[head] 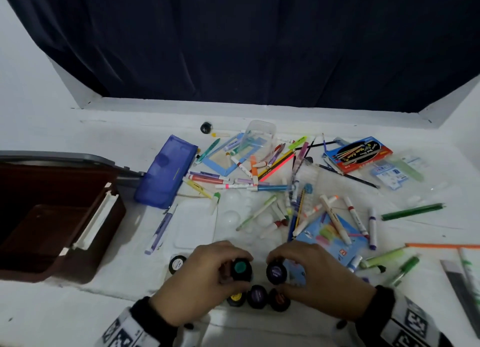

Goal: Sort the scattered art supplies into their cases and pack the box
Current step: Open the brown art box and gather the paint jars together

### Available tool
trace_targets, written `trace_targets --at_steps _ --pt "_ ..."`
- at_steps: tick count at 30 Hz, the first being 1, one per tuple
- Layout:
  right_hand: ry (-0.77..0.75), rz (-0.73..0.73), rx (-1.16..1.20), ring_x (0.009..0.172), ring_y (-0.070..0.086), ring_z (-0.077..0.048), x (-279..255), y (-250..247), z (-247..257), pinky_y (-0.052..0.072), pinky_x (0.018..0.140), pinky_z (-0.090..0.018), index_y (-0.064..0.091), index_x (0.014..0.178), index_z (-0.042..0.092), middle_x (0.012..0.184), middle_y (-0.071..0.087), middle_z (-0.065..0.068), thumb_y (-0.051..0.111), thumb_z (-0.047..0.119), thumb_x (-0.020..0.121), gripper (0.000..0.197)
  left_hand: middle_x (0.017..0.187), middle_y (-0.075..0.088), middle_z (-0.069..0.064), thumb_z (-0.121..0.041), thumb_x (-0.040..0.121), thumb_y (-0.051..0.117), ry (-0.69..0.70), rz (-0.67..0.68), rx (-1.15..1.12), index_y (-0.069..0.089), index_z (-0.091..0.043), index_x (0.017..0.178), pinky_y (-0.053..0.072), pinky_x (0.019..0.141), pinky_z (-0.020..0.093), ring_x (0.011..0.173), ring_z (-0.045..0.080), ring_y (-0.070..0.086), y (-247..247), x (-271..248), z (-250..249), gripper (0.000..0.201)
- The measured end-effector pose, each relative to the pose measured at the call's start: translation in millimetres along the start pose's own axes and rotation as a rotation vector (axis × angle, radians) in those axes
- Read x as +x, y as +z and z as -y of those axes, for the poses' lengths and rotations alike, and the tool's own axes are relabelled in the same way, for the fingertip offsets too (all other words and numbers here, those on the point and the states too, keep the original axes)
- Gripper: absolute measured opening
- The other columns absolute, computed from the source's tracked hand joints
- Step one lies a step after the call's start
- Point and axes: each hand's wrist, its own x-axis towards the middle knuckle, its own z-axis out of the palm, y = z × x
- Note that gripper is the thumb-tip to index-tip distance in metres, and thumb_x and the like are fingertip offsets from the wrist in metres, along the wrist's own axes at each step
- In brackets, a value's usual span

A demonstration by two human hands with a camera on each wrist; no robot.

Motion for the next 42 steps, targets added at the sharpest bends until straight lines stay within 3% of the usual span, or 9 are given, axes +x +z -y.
trace_targets --at_steps 5,13,17,21,27,30,33,37,42 --pt "0.027 -0.028 -0.064 0.096 0.051 -0.002 -3.5 6.7 -2.8 0.046 0.084 -0.028 0.061 0.1 0.033 0.101 0.054 0.017 0.062 0.046 0.077 0.027 0.102 0.055 -0.02 -0.038 0.084 0.076 0.011 0.031 0.072 0.065 -0.035 0.121 0.039 0.081 0.006 0.095 -0.005 0.053 23.3 8.3 -7.8 0.039" --pt "0.083 0.034 -0.074 0.094 0.054 -0.003 -1.0 -0.5 -1.6 0.047 0.086 -0.028 0.065 0.104 0.029 0.102 0.058 0.012 0.057 0.05 0.082 0.031 0.112 0.056 -0.017 -0.041 0.088 0.069 -0.024 0.048 0.133 0.059 -0.034 0.132 0.046 0.089 0.02 0.101 0.0 0.055 32.7 14.5 -10.0 0.045" --pt "0.1 0.081 -0.126 0.093 0.057 -0.007 4.8 -6.0 0.4 0.048 0.085 -0.032 0.065 0.1 0.03 0.099 0.061 0.01 0.042 0.059 0.074 0.045 0.106 0.063 -0.016 -0.032 0.089 0.067 -0.01 0.067 0.15 0.07 -0.032 0.115 0.049 0.086 0.023 0.094 0.0 0.058 26.3 16.7 -8.0 0.027" --pt "0.12 0.117 -0.214 0.094 0.056 -0.003 13.4 -10.9 0.2 0.048 0.083 -0.032 0.064 0.1 0.033 0.1 0.061 0.015 0.063 0.049 0.081 0.025 0.11 0.064 -0.018 -0.041 0.086 0.06 -0.012 0.082 0.264 0.071 -0.037 0.111 0.049 0.087 0.028 0.099 0.002 0.059 26.7 20.9 -4.8 0.027" --pt "0.081 0.246 -0.231 0.087 0.056 -0.002 32.4 -20.3 1.2 0.053 0.079 -0.034 0.065 0.095 0.029 0.091 0.061 0.015 0.07 0.043 0.078 0.023 0.114 0.06 -0.019 -0.045 0.087 0.065 -0.013 0.132 0.358 0.064 -0.041 0.117 0.045 0.085 0.024 0.098 0.002 0.055 19.2 28.6 -7.5 0.03" --pt "0.035 0.254 -0.109 0.083 0.061 -0.001 43.1 -28.8 -7.4 0.053 0.078 -0.028 0.068 0.097 0.029 0.091 0.065 0.012 0.073 0.045 0.082 0.022 0.099 0.066 -0.021 -0.046 0.081 0.075 -0.042 0.01 0.146 0.071 -0.039 0.103 0.046 0.079 0.017 0.088 -0.001 0.059 -6.8 32.1 -5.4 0.024" --pt "0.006 0.036 -0.052 0.082 0.061 -0.002 63.9 -35.0 -20.6 0.053 0.076 -0.027 0.068 0.099 0.026 0.09 0.065 0.012 0.07 0.046 0.086 0.025 0.097 0.068 -0.014 -0.035 0.083 0.076 -0.067 -0.307 0.133 0.071 -0.033 0.104 0.041 0.077 0.011 0.088 0.002 0.06 -53.3 53.9 9.6 0.022" --pt "-0.037 -0.21 -0.052 0.093 0.06 -0.005 110.5 -44.1 -35.7 0.051 0.084 -0.031 0.066 0.11 0.023 0.103 0.065 0.009 0.07 0.039 0.088 0.028 0.113 0.06 0.013 -0.029 0.088 0.069 -0.335 -0.521 0.315 0.06 -0.022 0.125 0.047 0.096 0.039 0.106 0.032 0.058 -113.2 106.8 53.9 0.039" --pt "0.029 -0.169 -0.22 0.122 0.047 -0.015 177.2 -59.4 -41.6 0.04 0.101 -0.032 0.051 0.135 0.025 0.134 0.054 0.003 0.057 0.042 0.096 0.044 0.135 0.044 0.021 -0.039 0.094 0.057 -0.749 -0.345 0.459 0.036 -0.021 0.144 0.041 0.103 0.049 0.126 0.042 0.044 -139.8 158.5 96.0 0.058"
